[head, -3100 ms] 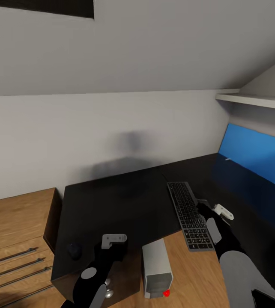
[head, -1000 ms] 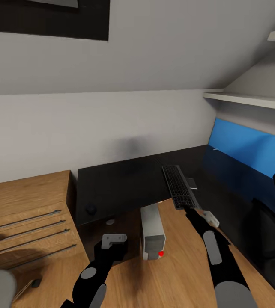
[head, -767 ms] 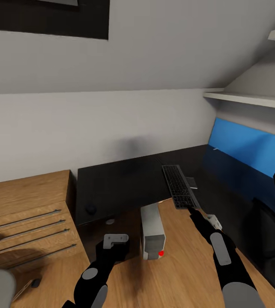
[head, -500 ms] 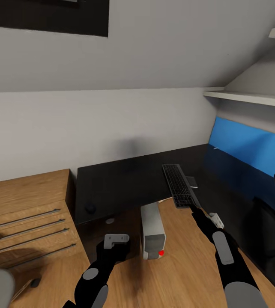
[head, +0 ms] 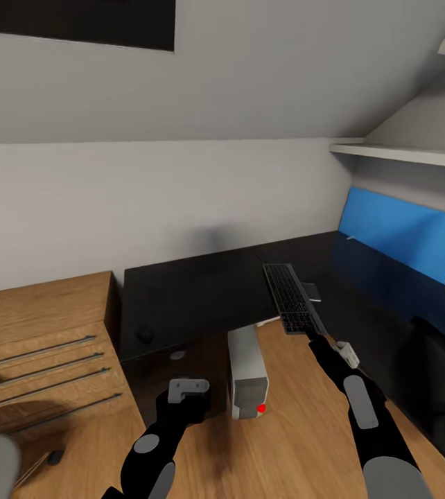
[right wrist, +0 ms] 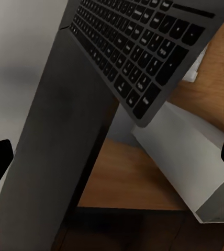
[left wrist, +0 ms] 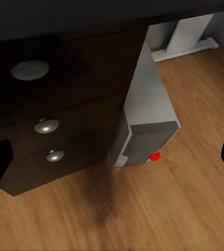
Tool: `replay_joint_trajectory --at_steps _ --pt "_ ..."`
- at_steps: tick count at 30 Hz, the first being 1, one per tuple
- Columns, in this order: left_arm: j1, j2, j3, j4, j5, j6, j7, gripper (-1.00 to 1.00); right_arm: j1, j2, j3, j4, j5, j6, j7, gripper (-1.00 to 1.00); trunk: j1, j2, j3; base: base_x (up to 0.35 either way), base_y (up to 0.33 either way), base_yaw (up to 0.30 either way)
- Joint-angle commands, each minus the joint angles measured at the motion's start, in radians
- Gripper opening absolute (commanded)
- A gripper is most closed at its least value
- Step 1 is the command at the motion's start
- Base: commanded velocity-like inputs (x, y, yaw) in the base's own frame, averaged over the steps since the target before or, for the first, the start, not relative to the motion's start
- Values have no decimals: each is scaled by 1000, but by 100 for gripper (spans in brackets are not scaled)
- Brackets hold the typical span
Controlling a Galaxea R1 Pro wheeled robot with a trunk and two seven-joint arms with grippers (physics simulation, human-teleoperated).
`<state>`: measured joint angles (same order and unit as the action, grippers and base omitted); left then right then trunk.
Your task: In the bedroom, organize the workspace by keeping the computer under the desk, ensuring the monitor is on the desk, placing the keyboard on the desk next to the monitor, placing the mouse on the desk next to the keyboard, moving the folder from the swivel chair onto the desk next to the mouse, stacking the notebook on top of the folder with the pen on top of the notebook, and positioning the swivel chair next to the desk.
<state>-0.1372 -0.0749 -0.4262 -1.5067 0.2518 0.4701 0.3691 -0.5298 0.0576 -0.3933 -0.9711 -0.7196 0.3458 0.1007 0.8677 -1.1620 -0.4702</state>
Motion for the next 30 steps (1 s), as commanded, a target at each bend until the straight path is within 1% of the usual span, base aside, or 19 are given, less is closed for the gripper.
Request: replay_joint_trajectory --at_steps 1,9,13,14,16,18,20,22,23,25,26,28,29,30 --pt "-1 0 -2 -1 10 3 10 100 -1 1 -5 0 -4 7 1 100 4 -8 -4 0 0 0" --pt "-1 0 -2 -1 10 4 10 100 -1 -1 -7 9 -6 5 -2 100 35 -64 -29 0 0 0" --pt "-1 0 -2 -1 11 4 10 100 -1 -5 -16 53 -10 4 10 100 50 -92 -42 0 0 0" --pt "-1 0 -3 -1 11 4 10 100 -1 -10 -22 74 -12 4 25 100 54 -99 -45 0 0 0" --pt "-1 0 -10 0 11 4 10 100 -1 -28 -31 116 -14 4 88 100 61 -113 -51 0 0 0" --pt "-1 0 -12 0 11 4 10 100 -2 -38 -34 138 -14 4 136 100 69 -127 -58 0 0 0" --pt "-1 0 -15 0 11 4 10 100 -2 -55 -37 180 -15 3 229 100 77 -141 -64 0 0 0" --pt "-1 0 -17 0 11 4 10 100 -3 -64 -39 201 -17 3 266 100 84 -155 -70 0 0 0" --pt "-1 0 -20 0 11 4 10 100 -3 -73 -44 222 -26 3 293 100 88 -162 -73 0 0 0" --pt "-1 0 -21 0 11 4 10 100 -4 -82 -48 241 -42 2 310 100 96 -176 -79 0 0 0" --pt "-1 0 -23 0 11 4 10 100 -4 -91 -50 257 -66 1 322 100 100 -183 -83 0 0 0" --pt "-1 0 -24 0 11 4 10 100 -4 -98 -51 269 -95 0 332 100 107 -197 -89 0 0 0" --pt "-1 0 -25 0 11 4 10 100 -4 -105 -52 278 -124 0 339 100 111 -204 -92 0 0 0" --pt "-1 0 -25 0 11 4 10 100 -4 -108 -52 282 -137 0 342 100 115 -211 -95 0 0 0"
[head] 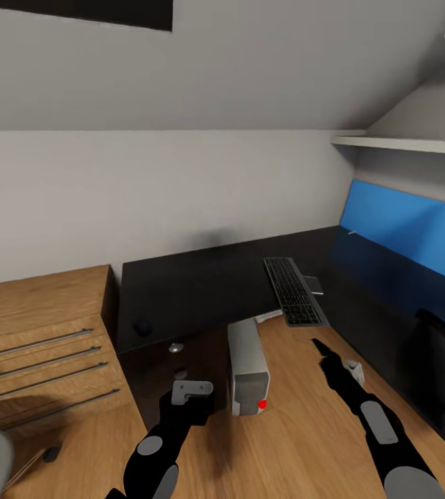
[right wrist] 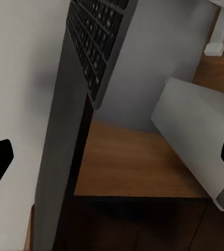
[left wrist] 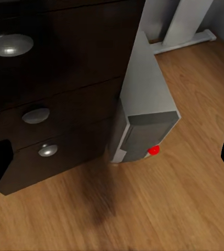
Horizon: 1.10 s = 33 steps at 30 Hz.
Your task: In the bedroom, organize the workspace by keeping the computer under the desk, ensuring the monitor is on the desk, placing the keyboard on the desk next to the monitor, placing the mouse on the desk next to the keyboard, moving the folder from the swivel chair onto the desk next to the mouse, stacking the notebook on top of the folder with the pen on top of the notebook, and positioning the swivel chair next to the desk.
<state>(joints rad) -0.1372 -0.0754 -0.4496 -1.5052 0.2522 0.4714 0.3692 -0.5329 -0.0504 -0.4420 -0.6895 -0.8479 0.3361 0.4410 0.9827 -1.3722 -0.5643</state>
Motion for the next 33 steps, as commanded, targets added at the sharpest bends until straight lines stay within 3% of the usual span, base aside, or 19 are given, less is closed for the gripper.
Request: replay_joint_trajectory --at_steps 1,9,15,19,24,27,33 --pt "-1 0 -2 -1 10 3 10 100 -1 -4 -4 6 -28 9 7 100 4 -8 -4 0 0 0" --pt "-1 0 -4 -1 10 3 10 100 -1 -11 -4 9 -61 6 14 100 35 -64 -29 0 0 0" --pt "-1 -1 -6 2 10 3 10 100 -1 -7 10 -88 -64 12 23 100 58 -106 -48 0 0 0" --pt "-1 -2 -6 2 10 3 10 100 -1 -7 42 -108 -61 24 4 100 73 -134 -61 0 0 0" --pt "-1 -3 -17 5 10 3 10 100 -3 -5 84 -115 -72 33 -72 100 92 -169 -76 0 0 0" --pt "-1 -3 -25 5 10 3 11 100 -4 -5 88 -116 -109 33 -85 100 104 -190 -86 0 0 0" --pt "-1 -3 -27 6 10 3 11 100 -4 -7 90 -116 -241 39 -97 100 127 -232 -104 0 0 0"
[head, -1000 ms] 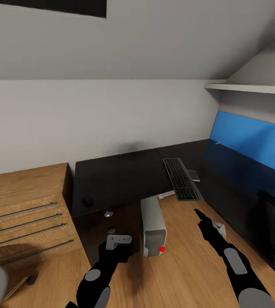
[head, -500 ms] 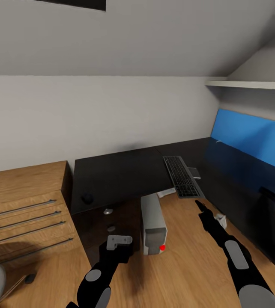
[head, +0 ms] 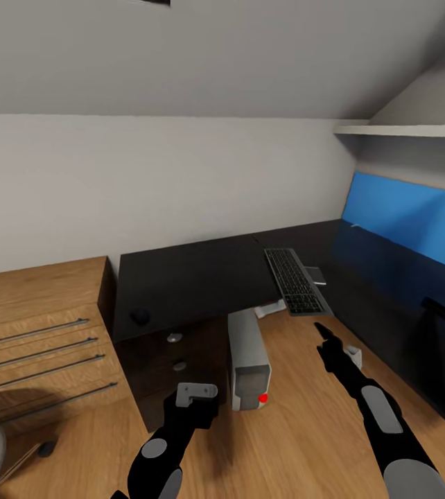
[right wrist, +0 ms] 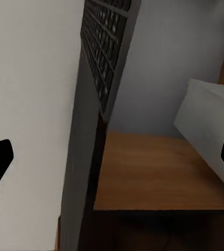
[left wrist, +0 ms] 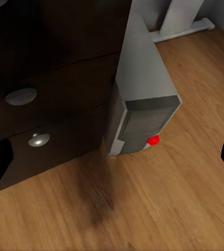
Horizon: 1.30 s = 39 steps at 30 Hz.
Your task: In the bedroom, organize the workspace by keeping the computer under the desk, ensuring the monitor is on the desk, placing the keyboard on the desk next to the monitor, placing the mouse on the desk next to the keyboard, moving the folder from the swivel chair onto the desk next to the mouse, stacking the notebook on top of the folder with the pen on top of the notebook, and positioning the swivel chair next to the desk.
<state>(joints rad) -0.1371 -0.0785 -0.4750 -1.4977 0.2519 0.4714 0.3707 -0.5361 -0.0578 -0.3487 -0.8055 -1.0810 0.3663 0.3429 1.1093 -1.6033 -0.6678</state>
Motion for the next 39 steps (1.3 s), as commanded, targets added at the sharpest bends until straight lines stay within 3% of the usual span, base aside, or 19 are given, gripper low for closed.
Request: replay_joint_trajectory --at_steps 1,11,17,22,27,31,39 --pt "-1 0 -2 -1 10 3 10 100 -1 0 -3 0 -19 9 1 100 4 -8 -4 0 0 0" --pt "-1 0 -3 -1 10 3 10 100 -1 2 -4 0 -34 2 -9 100 42 -78 -35 0 0 0" --pt "-1 1 -4 -1 10 3 9 100 -1 6 -2 -14 -36 -21 -10 100 42 -78 -35 0 0 0" --pt "-1 2 -6 0 10 3 8 100 -1 42 -4 -56 -32 -36 -11 100 42 -78 -35 0 0 0" --pt "-1 3 -28 14 10 1 8 100 -1 60 5 -52 -20 -136 -17 100 42 -78 -35 0 0 0" --pt "-1 3 -33 17 9 1 8 100 -1 84 4 -49 -21 -162 -21 100 42 -78 -35 0 0 0" --pt "-1 6 -33 17 10 0 9 100 -1 88 0 -48 -22 -174 -22 100 42 -78 -35 59 0 0"
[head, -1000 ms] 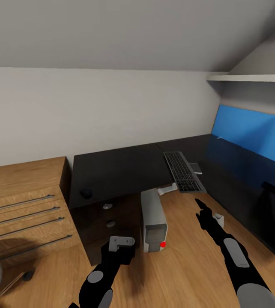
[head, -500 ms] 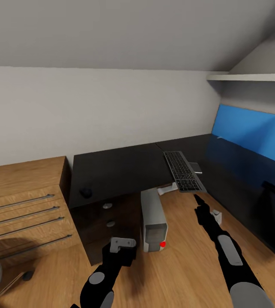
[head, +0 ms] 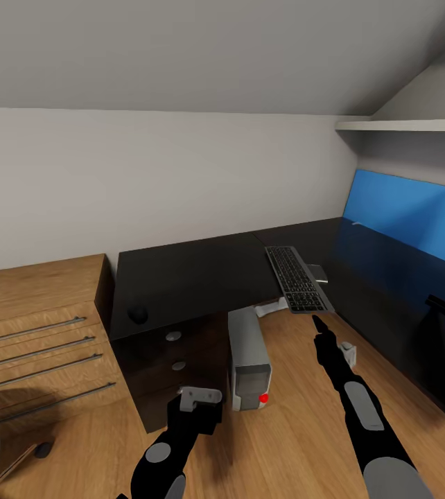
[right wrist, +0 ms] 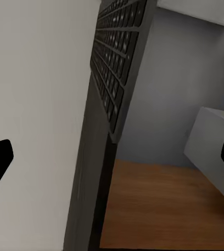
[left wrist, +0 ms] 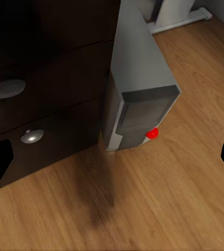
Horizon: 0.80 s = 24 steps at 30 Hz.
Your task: In the bedroom, organize the workspace by keeping the computer under the desk, ensuring the monitor is on the desk, placing the keyboard on the desk next to the monitor, placing the mouse on the desk next to the keyboard, moving the folder from the swivel chair onto the desk next to the mouse, stacking the notebook on top of the folder with the pen on top of the notebook, and positioning the swivel chair next to the desk.
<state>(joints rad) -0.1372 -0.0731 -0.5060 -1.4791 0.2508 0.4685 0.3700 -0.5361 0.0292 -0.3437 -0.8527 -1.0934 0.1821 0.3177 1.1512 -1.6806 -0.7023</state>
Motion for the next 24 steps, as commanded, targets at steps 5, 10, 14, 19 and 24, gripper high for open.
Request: replay_joint_trajectory --at_steps 5,10,14,19,24 --pt "-1 1 -2 -1 11 2 9 100 -1 0 -10 21 -11 -46 -45 100 0 0 -1 187 0 0" --pt "-1 1 -2 -1 11 2 9 100 -1 -1 -12 34 -40 -69 -82 100 0 0 -1 64 0 0" --pt "-1 1 -2 -1 11 2 9 100 -1 -1 -12 40 -66 -72 -88 100 0 0 -1 151 0 0" --pt "3 2 -3 -3 11 1 9 100 -1 -2 -12 42 -73 -73 -89 100 0 0 -1 35 0 0" --pt "23 2 -10 -9 10 0 10 100 -1 -3 -12 43 -74 -74 -89 100 0 0 -1 151 0 0"
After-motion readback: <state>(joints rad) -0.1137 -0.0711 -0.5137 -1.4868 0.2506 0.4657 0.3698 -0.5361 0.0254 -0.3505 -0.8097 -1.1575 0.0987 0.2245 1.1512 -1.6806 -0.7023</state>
